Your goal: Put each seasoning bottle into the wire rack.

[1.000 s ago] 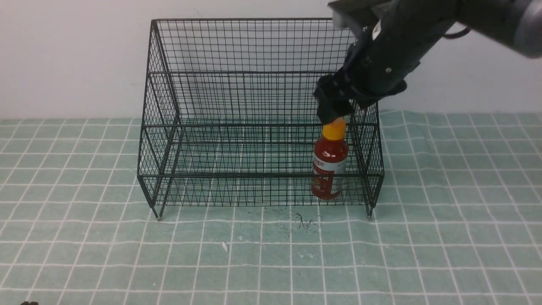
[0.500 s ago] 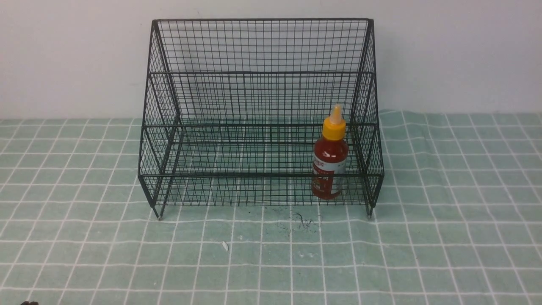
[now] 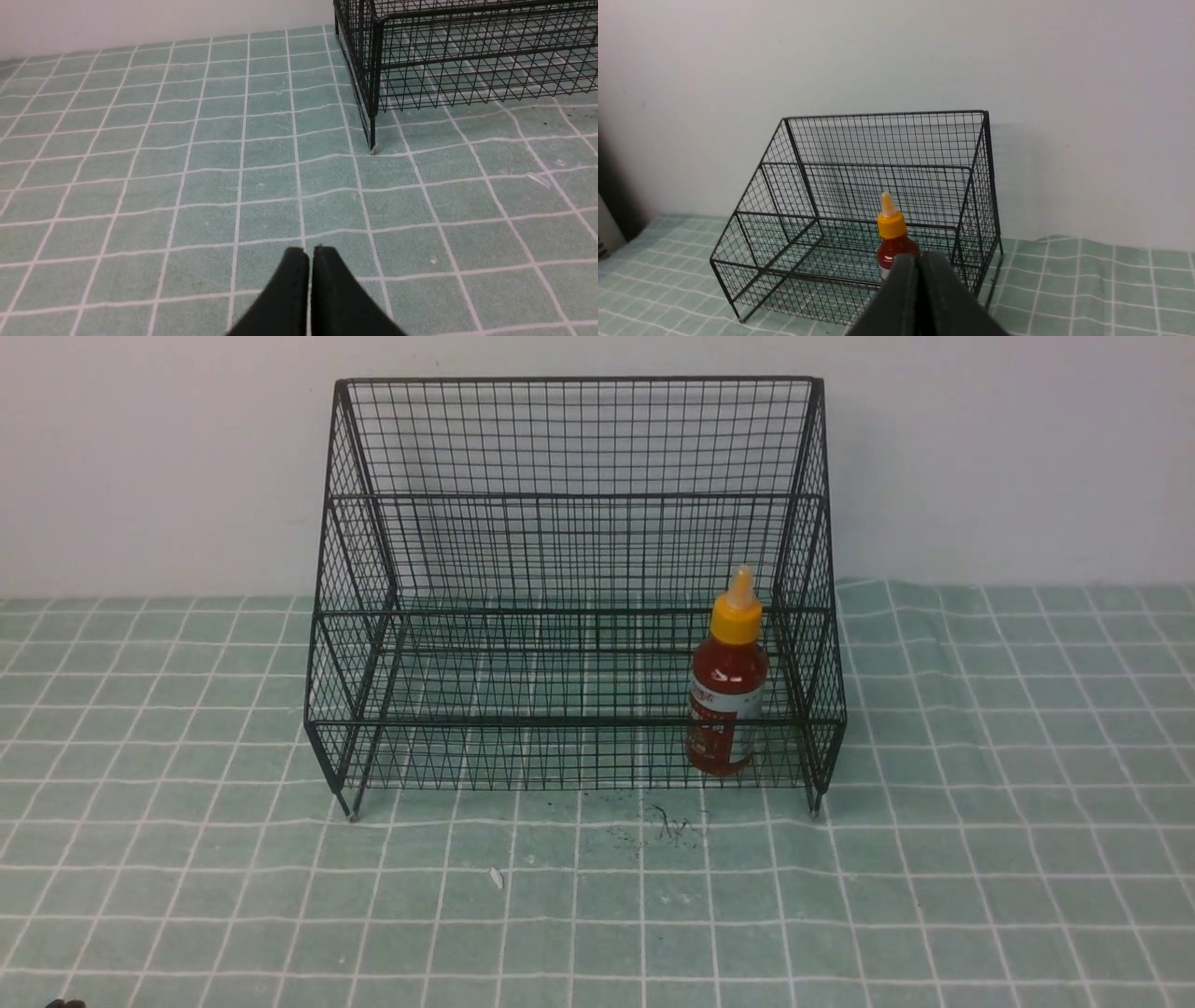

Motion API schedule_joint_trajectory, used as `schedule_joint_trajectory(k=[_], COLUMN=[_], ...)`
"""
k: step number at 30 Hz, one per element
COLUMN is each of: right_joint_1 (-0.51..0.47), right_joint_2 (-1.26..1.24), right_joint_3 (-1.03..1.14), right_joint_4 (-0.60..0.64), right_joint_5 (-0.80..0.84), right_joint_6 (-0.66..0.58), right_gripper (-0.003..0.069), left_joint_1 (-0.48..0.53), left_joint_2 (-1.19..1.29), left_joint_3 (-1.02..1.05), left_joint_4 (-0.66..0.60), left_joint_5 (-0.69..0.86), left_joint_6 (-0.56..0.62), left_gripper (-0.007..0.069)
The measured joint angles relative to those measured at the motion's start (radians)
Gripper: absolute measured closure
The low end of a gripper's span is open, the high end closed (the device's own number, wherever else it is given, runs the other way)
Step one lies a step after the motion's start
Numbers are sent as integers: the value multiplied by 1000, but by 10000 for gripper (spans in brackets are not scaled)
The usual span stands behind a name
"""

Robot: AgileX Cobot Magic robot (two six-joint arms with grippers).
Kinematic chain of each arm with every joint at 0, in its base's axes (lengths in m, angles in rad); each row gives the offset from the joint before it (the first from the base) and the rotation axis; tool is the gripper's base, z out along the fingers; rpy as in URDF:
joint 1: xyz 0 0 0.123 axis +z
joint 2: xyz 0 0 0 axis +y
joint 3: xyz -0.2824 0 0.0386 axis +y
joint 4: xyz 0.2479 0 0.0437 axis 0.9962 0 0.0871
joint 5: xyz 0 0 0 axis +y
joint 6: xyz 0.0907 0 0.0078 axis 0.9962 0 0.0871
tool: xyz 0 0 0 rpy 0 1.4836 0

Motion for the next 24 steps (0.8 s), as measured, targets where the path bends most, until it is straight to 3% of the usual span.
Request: schedule_joint_trajectory(k=[6, 18, 24], right_joint_1=[0, -5, -173], right_joint_2=[-21, 0, -30], right_joint_3=[183, 246, 357], right_joint_4=[0, -59, -82], right_joint_5=[-197, -247, -252], right_joint_6=[14, 0, -69], right_gripper=[673, 673, 673], left_joint_1=[0, 0, 0], left_joint_2=[-1, -1, -1], left_joint_3=[0, 0, 0], left_joint_4=[0, -1, -1], left_joint_5=[0, 0, 0], left_joint_6=[0, 0, 0], left_gripper=[631, 631, 631])
